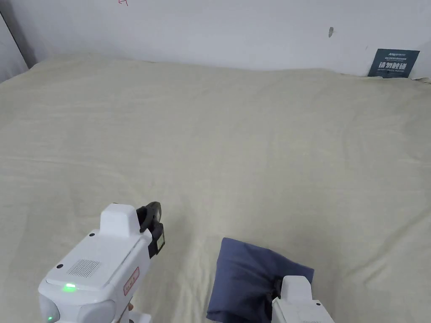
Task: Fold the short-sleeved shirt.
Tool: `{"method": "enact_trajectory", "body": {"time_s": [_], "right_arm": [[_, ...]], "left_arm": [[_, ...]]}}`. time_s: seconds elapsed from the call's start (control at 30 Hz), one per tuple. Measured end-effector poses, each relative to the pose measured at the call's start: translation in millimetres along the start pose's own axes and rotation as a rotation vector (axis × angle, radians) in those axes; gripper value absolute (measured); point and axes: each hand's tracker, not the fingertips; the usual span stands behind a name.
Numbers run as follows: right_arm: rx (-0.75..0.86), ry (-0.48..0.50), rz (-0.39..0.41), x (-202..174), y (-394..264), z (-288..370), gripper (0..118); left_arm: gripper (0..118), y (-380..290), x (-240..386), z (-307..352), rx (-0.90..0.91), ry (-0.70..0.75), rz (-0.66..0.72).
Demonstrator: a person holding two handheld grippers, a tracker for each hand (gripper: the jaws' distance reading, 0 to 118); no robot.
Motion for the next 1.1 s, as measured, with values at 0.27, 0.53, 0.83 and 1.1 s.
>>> {"method": "enact_trajectory", "body": {"time_s": [0.27, 0.53, 0.83, 1.1], "right_arm": [[-0.001, 0.020, -0.005, 12, -4, -4, 0], [-0.011, 0.037, -0.013, 18, -5, -6, 0], [-0.016, 0.045, -0.021, 20, -5, -7, 0], [-0.021, 0.071, -0.026, 24, 0, -5, 0]], "left_arm": [[65, -18, -2, -45, -0.362, -0.236, 0.251], [96, -50, 2, -108, -0.645, -0.369, 0.350], [74, -78, 2, -158, -0.873, -0.567, 0.435], [30, -88, 5, -163, -0.880, -0.597, 0.403]]}}
